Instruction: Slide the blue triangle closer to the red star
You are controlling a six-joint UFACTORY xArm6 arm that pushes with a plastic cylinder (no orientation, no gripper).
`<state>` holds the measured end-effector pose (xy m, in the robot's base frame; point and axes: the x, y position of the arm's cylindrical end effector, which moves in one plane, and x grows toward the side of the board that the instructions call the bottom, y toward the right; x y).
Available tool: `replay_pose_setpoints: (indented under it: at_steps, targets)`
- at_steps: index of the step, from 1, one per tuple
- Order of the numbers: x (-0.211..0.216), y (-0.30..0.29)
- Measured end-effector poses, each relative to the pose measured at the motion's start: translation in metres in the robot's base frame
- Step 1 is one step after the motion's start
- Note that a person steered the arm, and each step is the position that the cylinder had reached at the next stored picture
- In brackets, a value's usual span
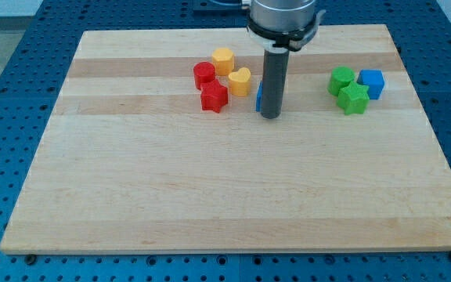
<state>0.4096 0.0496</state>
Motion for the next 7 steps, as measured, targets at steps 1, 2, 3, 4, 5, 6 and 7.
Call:
replay_pose_setpoints:
  at_steps: [1,2,3,4,5,6,7]
  targets:
    - [0.000,-0.006]
    - [0.000,-0.006]
    - [0.017,-0.005]
    - [0.038,0.020]
    - [0.030,0.046]
    - [0.008,0.057]
    - [-0.007,0.058]
